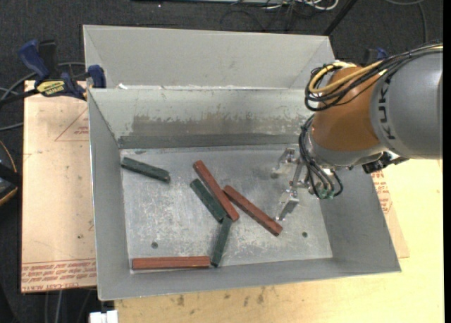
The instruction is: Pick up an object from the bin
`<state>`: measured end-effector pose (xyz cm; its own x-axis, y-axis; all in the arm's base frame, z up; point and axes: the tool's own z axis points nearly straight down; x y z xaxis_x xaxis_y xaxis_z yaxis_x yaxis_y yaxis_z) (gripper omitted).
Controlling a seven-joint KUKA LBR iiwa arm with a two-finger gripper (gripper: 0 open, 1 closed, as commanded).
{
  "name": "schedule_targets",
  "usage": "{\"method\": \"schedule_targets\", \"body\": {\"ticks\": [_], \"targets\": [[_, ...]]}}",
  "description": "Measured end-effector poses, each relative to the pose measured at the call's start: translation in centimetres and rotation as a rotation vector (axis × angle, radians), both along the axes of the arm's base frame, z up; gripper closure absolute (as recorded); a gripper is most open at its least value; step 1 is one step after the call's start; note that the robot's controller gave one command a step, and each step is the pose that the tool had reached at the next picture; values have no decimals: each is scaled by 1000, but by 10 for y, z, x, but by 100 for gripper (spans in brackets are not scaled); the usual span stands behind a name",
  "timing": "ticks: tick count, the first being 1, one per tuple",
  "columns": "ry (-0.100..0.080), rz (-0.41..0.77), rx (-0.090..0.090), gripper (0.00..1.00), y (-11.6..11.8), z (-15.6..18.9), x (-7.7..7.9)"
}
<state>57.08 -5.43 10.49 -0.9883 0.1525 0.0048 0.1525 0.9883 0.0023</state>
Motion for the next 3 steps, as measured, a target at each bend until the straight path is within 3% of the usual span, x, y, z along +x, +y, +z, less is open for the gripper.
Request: {"method": "schedule_targets", "body": {"ticks": [1, 2, 3], "targets": [[-2, 40, -2, 0, 22, 24, -18], [-15, 122, -1, 100, 18, -28, -43], [-15, 122, -2, 100, 18, -28, -43]]}}
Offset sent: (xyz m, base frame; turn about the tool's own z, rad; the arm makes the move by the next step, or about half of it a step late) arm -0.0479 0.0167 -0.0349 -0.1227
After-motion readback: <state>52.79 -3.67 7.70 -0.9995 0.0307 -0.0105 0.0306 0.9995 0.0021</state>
